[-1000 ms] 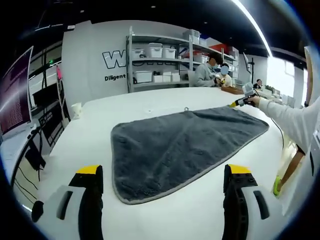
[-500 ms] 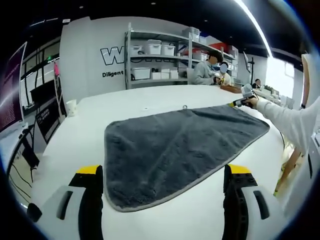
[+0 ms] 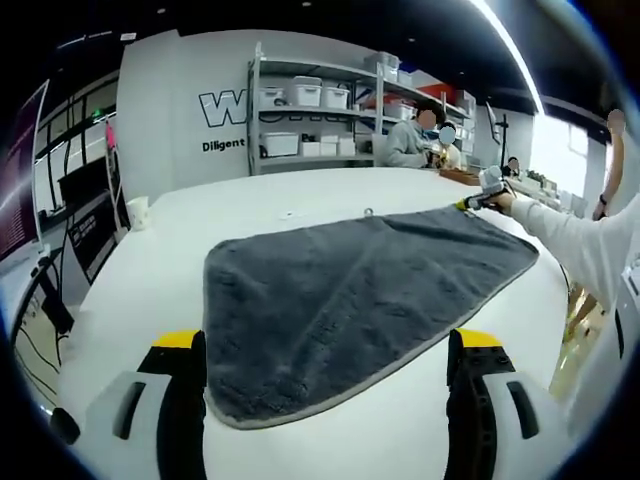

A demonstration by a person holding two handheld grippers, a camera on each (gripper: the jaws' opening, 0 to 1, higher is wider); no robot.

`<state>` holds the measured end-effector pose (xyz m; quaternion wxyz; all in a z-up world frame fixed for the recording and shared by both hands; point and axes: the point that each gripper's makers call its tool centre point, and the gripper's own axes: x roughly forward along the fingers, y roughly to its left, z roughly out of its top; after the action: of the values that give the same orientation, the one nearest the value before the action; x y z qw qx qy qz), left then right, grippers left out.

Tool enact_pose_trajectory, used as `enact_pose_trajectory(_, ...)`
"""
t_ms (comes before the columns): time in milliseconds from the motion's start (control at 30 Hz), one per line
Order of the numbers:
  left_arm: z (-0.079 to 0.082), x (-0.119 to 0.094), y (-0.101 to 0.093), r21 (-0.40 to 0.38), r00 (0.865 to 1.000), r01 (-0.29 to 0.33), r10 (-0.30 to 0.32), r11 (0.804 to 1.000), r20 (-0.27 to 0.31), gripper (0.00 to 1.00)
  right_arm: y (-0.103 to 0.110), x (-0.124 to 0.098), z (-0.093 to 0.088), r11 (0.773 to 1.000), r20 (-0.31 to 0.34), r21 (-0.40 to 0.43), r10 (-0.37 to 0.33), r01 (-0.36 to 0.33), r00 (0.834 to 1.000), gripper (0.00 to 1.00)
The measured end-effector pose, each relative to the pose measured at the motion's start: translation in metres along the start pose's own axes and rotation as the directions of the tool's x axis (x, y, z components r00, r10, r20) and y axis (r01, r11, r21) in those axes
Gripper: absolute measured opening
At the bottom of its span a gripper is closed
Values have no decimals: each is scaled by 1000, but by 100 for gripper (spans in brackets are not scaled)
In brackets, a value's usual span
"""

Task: Open the folded towel by lifting each exposed corner and separating the folded layers until the towel lies flat within the target outline without major curled edges

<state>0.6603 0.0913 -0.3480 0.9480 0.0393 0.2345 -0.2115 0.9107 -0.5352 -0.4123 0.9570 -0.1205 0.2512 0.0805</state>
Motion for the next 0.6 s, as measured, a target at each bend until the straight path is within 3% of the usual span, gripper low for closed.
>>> enact_pose_trajectory(467, -6, -3, 2, -15, 1000, -2, 2, 1000, -7, 100, -16, 10, -4, 992, -56, -89, -96, 91, 994, 0)
enact_pose_trajectory(600, -7, -6, 5, -19, 1000, -5, 5, 1000, -4, 100, -18, 8, -8, 990, -67, -81, -118, 113, 991, 9)
